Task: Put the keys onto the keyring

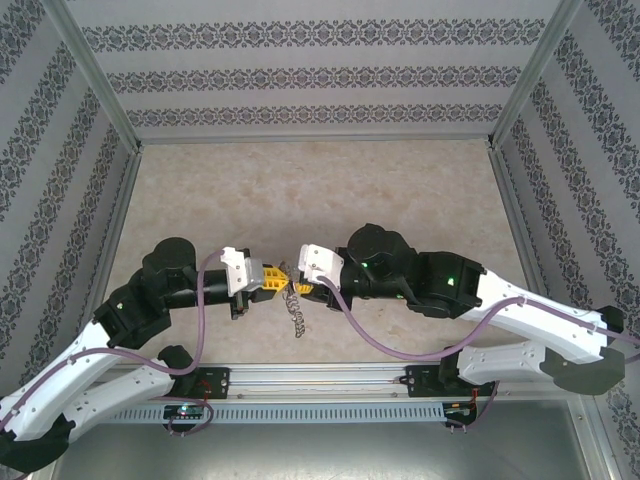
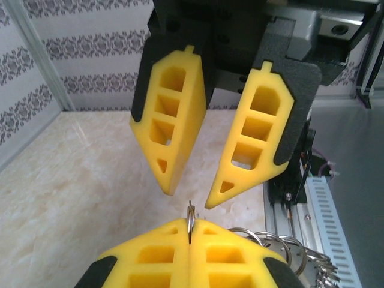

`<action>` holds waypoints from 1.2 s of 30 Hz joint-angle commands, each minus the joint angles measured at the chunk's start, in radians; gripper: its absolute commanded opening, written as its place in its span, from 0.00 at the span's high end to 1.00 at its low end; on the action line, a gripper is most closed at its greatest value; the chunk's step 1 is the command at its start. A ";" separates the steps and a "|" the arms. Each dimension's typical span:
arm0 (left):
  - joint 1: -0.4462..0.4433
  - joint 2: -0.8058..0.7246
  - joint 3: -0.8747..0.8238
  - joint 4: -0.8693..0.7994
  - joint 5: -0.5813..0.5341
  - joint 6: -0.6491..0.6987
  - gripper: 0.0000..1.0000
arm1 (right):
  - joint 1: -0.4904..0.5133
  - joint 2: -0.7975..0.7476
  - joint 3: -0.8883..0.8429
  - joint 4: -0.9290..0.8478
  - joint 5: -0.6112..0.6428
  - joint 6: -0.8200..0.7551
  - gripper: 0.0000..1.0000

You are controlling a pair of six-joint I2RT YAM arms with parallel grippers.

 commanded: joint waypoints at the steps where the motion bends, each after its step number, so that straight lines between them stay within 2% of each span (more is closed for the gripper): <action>1: -0.015 -0.016 -0.020 0.208 0.054 -0.078 1.00 | 0.005 -0.021 -0.017 0.043 -0.015 0.025 0.81; 6: -0.015 -0.015 -0.031 0.240 0.070 -0.093 1.00 | -0.004 -0.024 -0.015 0.049 -0.022 0.019 0.85; 9: -0.015 -0.017 -0.035 0.245 0.072 -0.095 1.00 | -0.009 -0.017 -0.017 0.051 -0.032 0.019 0.95; 12: -0.015 -0.023 -0.040 0.260 0.074 -0.101 1.00 | -0.011 -0.011 -0.020 0.048 -0.031 0.022 0.98; 14: -0.015 -0.026 -0.043 0.268 0.074 -0.102 1.00 | -0.015 -0.013 -0.023 0.046 -0.030 0.024 0.98; 18: -0.015 -0.029 -0.046 0.278 0.073 -0.105 1.00 | -0.019 -0.024 -0.029 0.042 -0.025 0.030 0.91; 26: -0.015 -0.024 -0.050 0.299 0.077 -0.107 1.00 | -0.029 -0.034 -0.026 0.039 -0.030 0.031 0.94; 36: -0.015 -0.033 -0.056 0.293 0.077 -0.107 1.00 | -0.031 -0.058 -0.053 0.049 -0.022 0.045 0.90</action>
